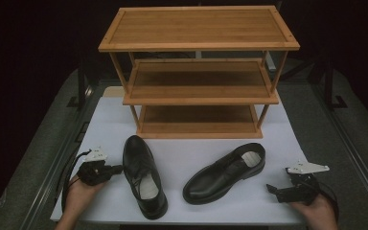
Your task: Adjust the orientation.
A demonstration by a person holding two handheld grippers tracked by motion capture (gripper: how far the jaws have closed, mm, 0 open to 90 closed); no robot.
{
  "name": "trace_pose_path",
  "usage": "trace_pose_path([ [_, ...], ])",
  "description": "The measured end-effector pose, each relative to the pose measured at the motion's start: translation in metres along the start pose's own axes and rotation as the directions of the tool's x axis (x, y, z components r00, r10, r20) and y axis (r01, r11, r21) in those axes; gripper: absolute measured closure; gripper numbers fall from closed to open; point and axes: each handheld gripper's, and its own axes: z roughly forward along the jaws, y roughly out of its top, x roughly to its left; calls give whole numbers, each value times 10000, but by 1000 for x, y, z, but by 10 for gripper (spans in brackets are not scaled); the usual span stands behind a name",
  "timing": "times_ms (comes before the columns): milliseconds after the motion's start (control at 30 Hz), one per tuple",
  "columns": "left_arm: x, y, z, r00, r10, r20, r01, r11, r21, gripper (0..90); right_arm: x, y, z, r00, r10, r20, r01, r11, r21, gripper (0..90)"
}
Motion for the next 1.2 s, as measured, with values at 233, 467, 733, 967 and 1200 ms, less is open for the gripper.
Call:
trace_pose_path([
  [233, -1, 16, 17, 9998, 167, 127, -166, 9999, -10, 900, 0, 0, 0, 10000, 8, -5, -8, 10000, 2, 28],
  [467, -5, 30, 31, 9992, 339, 227, -340, 9994, 33, 900, 0, 0, 0, 10000, -13, 1, 13, 10000, -16, 27],
  [733, -7, 36, 36, 9985, 403, 368, -404, 9992, 6, 900, 0, 0, 0, 10000, -17, -1, 17, 10000, -24, 28],
  [967, -20, 22, 14, 9958, 412, 822, -407, 9991, -75, 900, 0, 0, 0, 10000, -4, -4, 4, 10000, -25, 27],
  [1200, -47, 2, 3, 9909, 634, 1183, -644, 9979, 48, 900, 0, 0, 0, 10000, -8, 2, 8, 10000, -6, 27],
])
